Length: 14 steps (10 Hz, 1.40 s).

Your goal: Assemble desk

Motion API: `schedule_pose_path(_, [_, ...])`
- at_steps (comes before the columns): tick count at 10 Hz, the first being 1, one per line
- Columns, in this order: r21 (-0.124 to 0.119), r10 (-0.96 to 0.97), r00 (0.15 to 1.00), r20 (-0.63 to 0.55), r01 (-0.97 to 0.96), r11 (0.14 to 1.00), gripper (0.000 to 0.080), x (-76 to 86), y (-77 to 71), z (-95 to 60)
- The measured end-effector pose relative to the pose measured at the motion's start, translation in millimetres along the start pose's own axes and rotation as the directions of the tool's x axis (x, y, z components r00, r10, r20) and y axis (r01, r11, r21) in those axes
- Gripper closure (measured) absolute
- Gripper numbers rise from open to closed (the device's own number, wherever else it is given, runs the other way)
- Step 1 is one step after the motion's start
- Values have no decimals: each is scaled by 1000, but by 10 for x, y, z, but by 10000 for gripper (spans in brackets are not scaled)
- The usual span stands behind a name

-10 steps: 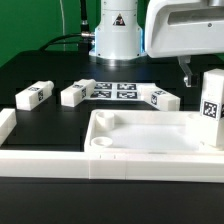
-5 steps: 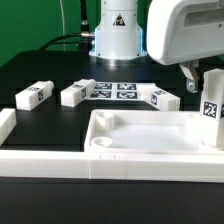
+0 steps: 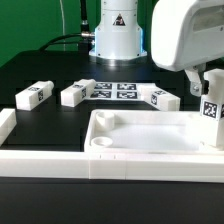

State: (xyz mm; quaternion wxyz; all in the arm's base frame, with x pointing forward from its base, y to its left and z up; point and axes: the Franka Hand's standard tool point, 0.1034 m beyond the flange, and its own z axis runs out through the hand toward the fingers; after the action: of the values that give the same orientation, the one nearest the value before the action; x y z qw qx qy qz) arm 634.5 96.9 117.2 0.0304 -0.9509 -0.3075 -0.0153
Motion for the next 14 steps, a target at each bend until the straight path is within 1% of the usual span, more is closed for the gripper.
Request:
schedule_pose_path(1, [0,4,1000,0,-4,1000,352,0,0,0])
schedule_pose_path(2, [0,21,1000,0,-21,1000,512,0,-1,0])
schedule_pose_path(4, [1,29,1000,0,-29,1000,511,1,-2,0])
schedule_pose_path(5, [2,137,991,-1,-137,991,511,3,-7,1])
schedule_pose_path(7, [4,256,967,-1,-256,967,511,6,-12,1])
schedule_pose_path(8, [3,385,923,0,-385,923,511,6,-15,2])
schedule_pose_path(9, [2,460,888,0,-460,888,511,5,-17,5])
schedule_pose_path(10, [8,538,843,-1,-538,843,511,0,-15,10])
schedule_pose_path(11, [15,618,786,-1,-618,786,509,0,-11,12])
schedule_pose_path(12, [13,685,729,0,-684,729,509,1,-16,14])
schedule_pose_path(14, [29,797,604,6,-797,603,509,-5,-3,16])
